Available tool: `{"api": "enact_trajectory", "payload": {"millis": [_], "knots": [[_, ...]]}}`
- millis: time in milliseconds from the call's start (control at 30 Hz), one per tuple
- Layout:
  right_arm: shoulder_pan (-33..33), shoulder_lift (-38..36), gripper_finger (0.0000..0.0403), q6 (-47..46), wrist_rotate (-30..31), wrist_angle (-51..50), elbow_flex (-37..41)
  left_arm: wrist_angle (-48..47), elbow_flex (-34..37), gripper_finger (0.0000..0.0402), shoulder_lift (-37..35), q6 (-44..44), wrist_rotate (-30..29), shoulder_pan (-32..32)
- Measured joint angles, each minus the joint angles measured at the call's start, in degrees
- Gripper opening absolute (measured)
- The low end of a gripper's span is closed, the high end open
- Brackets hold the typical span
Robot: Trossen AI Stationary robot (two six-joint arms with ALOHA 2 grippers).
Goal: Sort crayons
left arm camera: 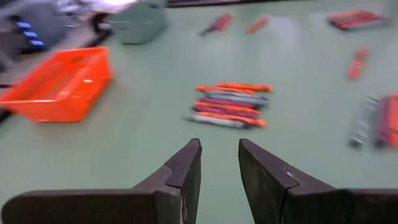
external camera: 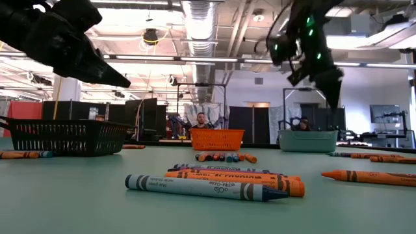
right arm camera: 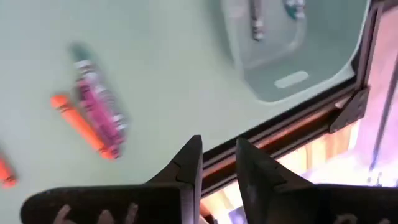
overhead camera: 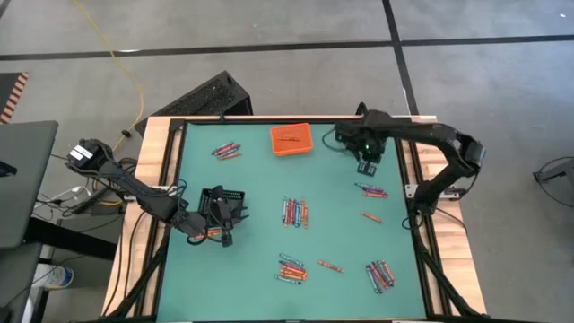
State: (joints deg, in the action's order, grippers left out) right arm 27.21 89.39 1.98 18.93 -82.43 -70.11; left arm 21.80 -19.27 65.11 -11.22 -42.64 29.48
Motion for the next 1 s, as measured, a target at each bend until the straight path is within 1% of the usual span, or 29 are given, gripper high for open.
{"api": "enact_trajectory", "payload": {"millis": [133,200,267,400,533,667,800,900,1000], "knots": [[-9.47,-5.16,0.0091,-5.14,-1.79,-0.21,0.0,-8.84,-2.19,0.0098,-6.34,0.79,6.53,0.8],[-14.07,-8.03,0.0091,-8.68,-2.69,-0.19,0.0,-15.14,-3.54,0.0098,-11.24,0.83,8.0,0.95],[-18.65,-10.72,0.0091,-12.84,-2.72,0.8,0.07,-18.79,-4.17,0.0098,-16.4,1.34,8.96,0.92],[-27.1,-16.47,0.0091,-20.57,-2.64,8.11,3.25,-21.26,-2.97,0.0098,-26.44,4.94,10.09,0.89],[-33.62,-20.71,0.0091,-23.8,-2.62,16.01,9.6,-22.51,-0.89,0.0098,-35.44,7.73,12.96,0.67],[-37.7,-23.09,0.0091,-27.56,-2.51,20.16,16.29,-22.48,1.39,0.0098,-44.02,10.22,15.44,0.67],[-39.69,-24.69,0.0091,-30.99,-2.56,23.71,22.38,-22.52,5.03,0.0098,-52.13,11.24,14.36,0.67],[-40.31,-25.49,0.0091,-34.97,-2.7,24.43,25.9,-22.78,7.84,0.0098,-57.51,11.23,13.85,0.67],[-40.32,-25.62,0.0091,-39.04,-4.14,24.84,28.62,-23.02,10.32,0.0098,-62.26,11.18,13.86,0.69]]}}
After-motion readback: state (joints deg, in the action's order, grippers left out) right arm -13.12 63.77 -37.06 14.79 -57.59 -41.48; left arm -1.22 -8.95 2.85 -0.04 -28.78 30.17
